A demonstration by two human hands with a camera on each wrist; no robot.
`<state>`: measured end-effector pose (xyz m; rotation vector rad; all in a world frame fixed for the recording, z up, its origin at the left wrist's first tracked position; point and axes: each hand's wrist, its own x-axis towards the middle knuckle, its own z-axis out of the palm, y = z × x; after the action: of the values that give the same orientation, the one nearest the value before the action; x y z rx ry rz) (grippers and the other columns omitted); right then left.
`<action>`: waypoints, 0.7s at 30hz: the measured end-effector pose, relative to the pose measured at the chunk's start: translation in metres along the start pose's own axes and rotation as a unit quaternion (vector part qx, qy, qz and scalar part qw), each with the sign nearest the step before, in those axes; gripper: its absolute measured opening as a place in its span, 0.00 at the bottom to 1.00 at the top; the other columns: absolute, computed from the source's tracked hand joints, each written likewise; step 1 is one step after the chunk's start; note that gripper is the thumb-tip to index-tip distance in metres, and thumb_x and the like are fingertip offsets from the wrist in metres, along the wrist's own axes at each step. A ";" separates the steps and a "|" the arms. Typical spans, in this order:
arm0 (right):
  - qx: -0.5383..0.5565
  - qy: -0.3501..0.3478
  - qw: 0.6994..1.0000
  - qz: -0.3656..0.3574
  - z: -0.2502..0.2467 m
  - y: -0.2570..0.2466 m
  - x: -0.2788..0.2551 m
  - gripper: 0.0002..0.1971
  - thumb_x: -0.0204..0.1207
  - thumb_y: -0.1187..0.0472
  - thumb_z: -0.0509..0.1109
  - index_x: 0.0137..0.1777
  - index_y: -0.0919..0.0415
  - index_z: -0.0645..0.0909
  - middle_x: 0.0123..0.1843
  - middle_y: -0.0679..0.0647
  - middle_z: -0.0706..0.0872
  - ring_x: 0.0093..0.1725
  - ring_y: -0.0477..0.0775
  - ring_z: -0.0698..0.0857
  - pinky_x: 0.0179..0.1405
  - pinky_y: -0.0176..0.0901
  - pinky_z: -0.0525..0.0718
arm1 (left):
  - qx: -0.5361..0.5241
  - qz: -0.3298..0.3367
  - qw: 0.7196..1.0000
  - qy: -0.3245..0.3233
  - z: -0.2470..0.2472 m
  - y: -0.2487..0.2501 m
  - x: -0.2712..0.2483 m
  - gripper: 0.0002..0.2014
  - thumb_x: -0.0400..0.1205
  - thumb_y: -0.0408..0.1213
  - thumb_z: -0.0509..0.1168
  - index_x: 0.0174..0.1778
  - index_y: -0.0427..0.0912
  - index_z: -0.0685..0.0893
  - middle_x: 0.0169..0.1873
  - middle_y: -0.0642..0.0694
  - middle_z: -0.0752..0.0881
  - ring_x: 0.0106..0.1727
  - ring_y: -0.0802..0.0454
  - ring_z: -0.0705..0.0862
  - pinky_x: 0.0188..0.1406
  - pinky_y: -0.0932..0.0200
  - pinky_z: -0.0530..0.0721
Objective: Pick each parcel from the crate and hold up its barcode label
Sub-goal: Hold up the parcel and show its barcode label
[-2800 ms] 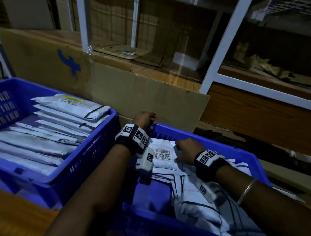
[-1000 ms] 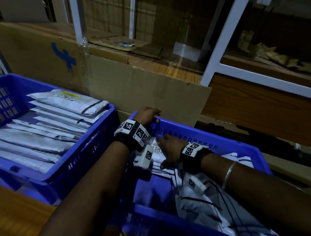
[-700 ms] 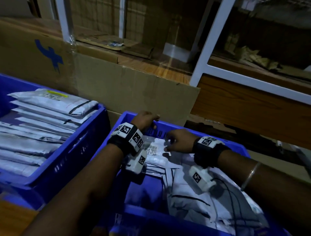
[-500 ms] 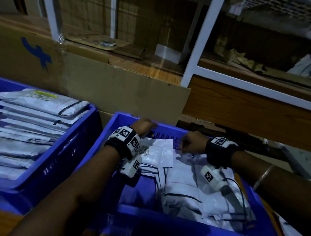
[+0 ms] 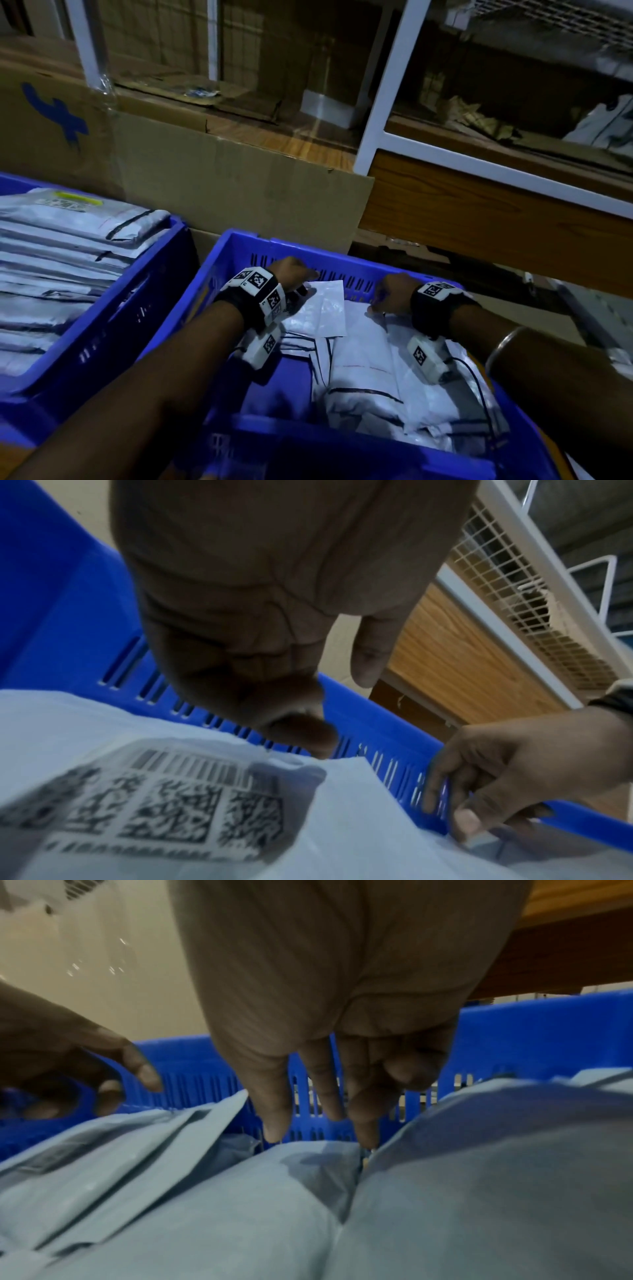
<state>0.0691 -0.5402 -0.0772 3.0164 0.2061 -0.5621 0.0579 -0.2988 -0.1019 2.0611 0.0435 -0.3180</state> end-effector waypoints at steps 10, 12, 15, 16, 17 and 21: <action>-0.024 -0.078 0.997 0.005 0.009 -0.011 0.016 0.24 0.75 0.39 0.73 0.60 0.59 0.84 0.60 0.59 0.87 0.54 0.60 0.85 0.57 0.53 0.84 | 0.000 -0.021 1.000 -0.011 0.005 -0.004 0.004 0.16 0.80 0.44 0.70 0.57 0.37 0.87 0.56 0.41 0.89 0.58 0.42 0.85 0.64 0.48 0.82; -0.025 -0.095 0.995 0.007 0.008 -0.013 0.016 0.28 0.77 0.39 0.71 0.66 0.60 0.81 0.63 0.59 0.84 0.54 0.59 0.82 0.60 0.53 0.82 | 0.013 -0.021 1.000 -0.016 0.006 -0.005 0.006 0.17 0.81 0.44 0.69 0.59 0.36 0.87 0.58 0.42 0.88 0.60 0.42 0.85 0.65 0.48 0.82; -0.026 -0.101 0.995 0.004 0.008 -0.013 0.018 0.24 0.75 0.41 0.73 0.56 0.62 0.82 0.59 0.62 0.86 0.52 0.61 0.84 0.52 0.51 0.82 | 0.040 -0.021 0.999 -0.017 0.007 -0.006 0.007 0.17 0.80 0.46 0.70 0.58 0.37 0.87 0.59 0.43 0.87 0.60 0.44 0.85 0.66 0.49 0.81; -0.032 -0.097 0.995 0.007 0.007 -0.014 0.017 0.21 0.74 0.41 0.75 0.47 0.61 0.81 0.54 0.62 0.86 0.49 0.60 0.82 0.46 0.49 0.80 | 0.040 -0.024 0.999 -0.015 0.007 -0.007 0.009 0.17 0.80 0.46 0.70 0.58 0.38 0.87 0.59 0.43 0.88 0.60 0.44 0.85 0.66 0.50 0.81; -0.038 -0.090 0.995 0.007 0.007 -0.013 0.016 0.21 0.72 0.40 0.76 0.39 0.58 0.77 0.50 0.61 0.84 0.46 0.58 0.81 0.42 0.46 0.77 | 0.040 -0.023 0.999 -0.013 0.007 -0.007 0.009 0.17 0.79 0.46 0.71 0.58 0.39 0.88 0.58 0.43 0.88 0.60 0.45 0.85 0.66 0.50 0.81; -0.016 -0.060 0.998 0.002 0.007 -0.009 0.015 0.27 0.64 0.40 0.82 0.51 0.59 0.81 0.53 0.58 0.85 0.52 0.60 0.85 0.51 0.48 0.84 | 0.072 -0.021 0.997 -0.015 0.009 -0.006 0.010 0.17 0.82 0.45 0.68 0.60 0.37 0.87 0.59 0.44 0.88 0.62 0.45 0.84 0.68 0.51 0.80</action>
<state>0.0795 -0.5306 -0.0901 2.9388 0.1997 -0.7284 0.0644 -0.3042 -0.1134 2.1998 0.0454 -0.3879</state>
